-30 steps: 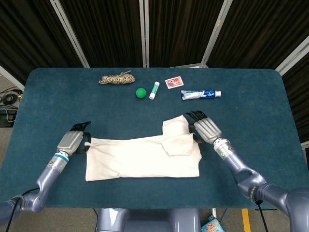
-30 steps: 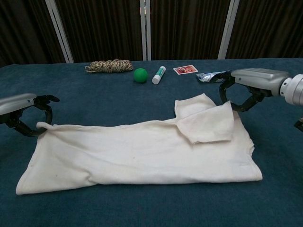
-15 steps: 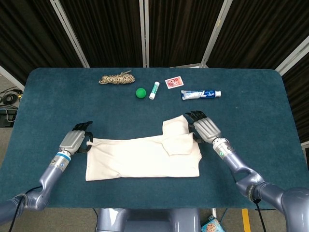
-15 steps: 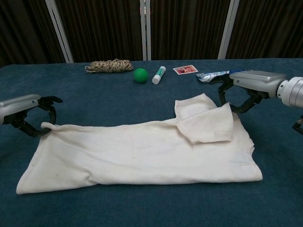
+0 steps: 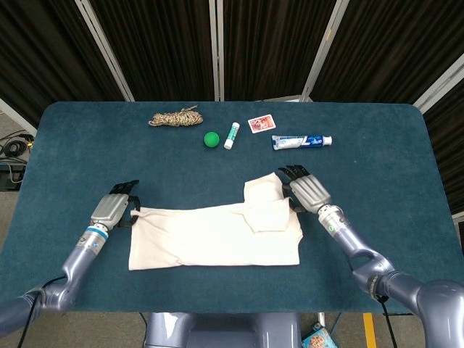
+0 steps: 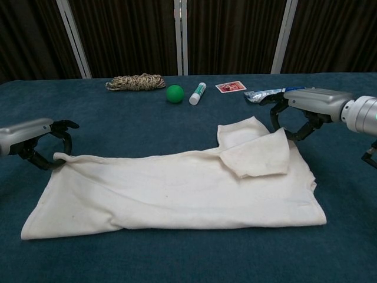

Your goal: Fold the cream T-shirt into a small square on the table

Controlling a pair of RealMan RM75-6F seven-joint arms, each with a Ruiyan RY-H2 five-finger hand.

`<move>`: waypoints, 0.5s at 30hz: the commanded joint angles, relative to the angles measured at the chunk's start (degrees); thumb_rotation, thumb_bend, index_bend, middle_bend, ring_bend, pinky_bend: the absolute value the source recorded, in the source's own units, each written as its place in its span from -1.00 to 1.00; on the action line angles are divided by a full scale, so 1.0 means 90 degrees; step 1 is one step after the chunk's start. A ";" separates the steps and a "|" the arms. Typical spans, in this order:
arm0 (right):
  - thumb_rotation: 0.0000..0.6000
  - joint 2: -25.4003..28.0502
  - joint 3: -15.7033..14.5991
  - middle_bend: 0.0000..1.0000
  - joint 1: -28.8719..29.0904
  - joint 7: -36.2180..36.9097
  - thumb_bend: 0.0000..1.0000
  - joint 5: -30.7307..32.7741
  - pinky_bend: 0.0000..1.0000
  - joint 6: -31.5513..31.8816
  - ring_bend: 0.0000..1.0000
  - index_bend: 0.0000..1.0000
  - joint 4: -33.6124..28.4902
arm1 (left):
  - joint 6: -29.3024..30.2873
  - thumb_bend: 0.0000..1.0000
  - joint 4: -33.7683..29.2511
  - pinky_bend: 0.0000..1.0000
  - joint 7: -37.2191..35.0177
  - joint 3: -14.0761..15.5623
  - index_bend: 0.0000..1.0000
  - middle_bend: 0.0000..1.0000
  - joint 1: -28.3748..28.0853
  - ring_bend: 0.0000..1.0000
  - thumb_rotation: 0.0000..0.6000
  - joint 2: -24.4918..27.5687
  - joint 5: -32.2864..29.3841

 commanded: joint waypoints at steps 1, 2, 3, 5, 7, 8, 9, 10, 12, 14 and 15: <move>1.00 -0.0018 -0.0002 -0.84 0.0008 0.0021 -0.10 -0.0004 -1.00 0.0003 -1.00 0.50 0.0028 | -0.0015 0.08 0.0058 -1.00 0.0004 -0.0010 0.24 -1.00 -0.0007 -1.00 1.00 -0.0038 -0.0021; 1.00 -0.0024 -0.0004 -0.84 0.0008 0.0026 -0.10 -0.0005 -1.00 0.0006 -1.00 0.50 0.0037 | -0.0004 0.07 0.0068 -1.00 -0.0027 -0.0014 -0.02 -1.00 0.0000 -1.00 1.00 -0.0044 -0.0014; 1.00 -0.0030 -0.0007 -0.84 0.0009 0.0030 -0.10 -0.0006 -1.00 0.0007 -1.00 0.50 0.0048 | 0.0006 0.03 0.0077 -1.00 -0.0071 -0.0015 -0.34 -1.00 0.0007 -1.00 1.00 -0.0047 0.0005; 1.00 -0.0036 -0.0011 -0.84 0.0010 0.0034 -0.10 -0.0007 -1.00 0.0007 -1.00 0.50 0.0057 | 0.0018 -0.05 0.0087 -1.00 -0.0121 -0.0010 -0.81 -1.00 0.0015 -1.00 1.00 -0.0044 0.0038; 1.00 -0.0041 -0.0015 -0.84 0.0012 0.0032 -0.10 -0.0011 -1.00 0.0007 -1.00 0.50 0.0064 | 0.0033 -0.08 0.0094 -1.00 -0.0146 -0.0005 -0.99 -1.00 0.0022 -1.00 1.00 -0.0037 0.0064; 1.00 -0.0043 -0.0018 -0.84 0.0012 0.0029 -0.10 -0.0012 -1.00 0.0008 -1.00 0.50 0.0068 | 0.0041 -0.08 0.0095 -1.00 -0.0154 -0.0001 -1.00 -1.00 0.0027 -1.00 1.00 -0.0032 0.0074; 1.00 -0.0047 -0.0023 -0.84 0.0010 0.0022 -0.10 -0.0015 -1.00 0.0010 -1.00 0.50 0.0073 | 0.0054 -0.08 0.0090 -1.00 -0.0168 0.0002 -1.00 -1.00 0.0036 -1.00 1.00 -0.0023 0.0086; 1.00 -0.0049 -0.0025 -0.84 0.0010 0.0019 -0.10 -0.0015 -1.00 0.0010 -1.00 0.50 0.0077 | 0.0065 -0.08 0.0085 -1.00 -0.0179 0.0002 -1.00 -1.00 0.0042 -1.00 1.00 -0.0016 0.0093; 1.00 -0.0053 -0.0028 -0.84 0.0009 0.0018 -0.10 -0.0013 -1.00 0.0007 -1.00 0.50 0.0079 | 0.0082 -0.07 0.0071 -1.00 -0.0201 0.0002 -1.00 -1.00 0.0054 -1.00 1.00 0.0004 0.0105; 1.00 -0.0058 -0.0029 -0.84 0.0009 0.0009 -0.10 -0.0009 -1.00 0.0003 -1.00 0.50 0.0083 | 0.0112 -0.08 0.0056 -1.00 -0.0214 -0.0003 -1.00 -1.00 0.0072 -1.00 1.00 0.0034 0.0109; 1.00 -0.0061 -0.0028 -0.84 0.0010 -0.0001 -0.10 -0.0005 -1.00 0.0001 -1.00 0.50 0.0087 | 0.0145 -0.08 0.0035 -1.00 -0.0226 -0.0008 -1.00 -1.00 0.0086 -1.00 1.00 0.0061 0.0120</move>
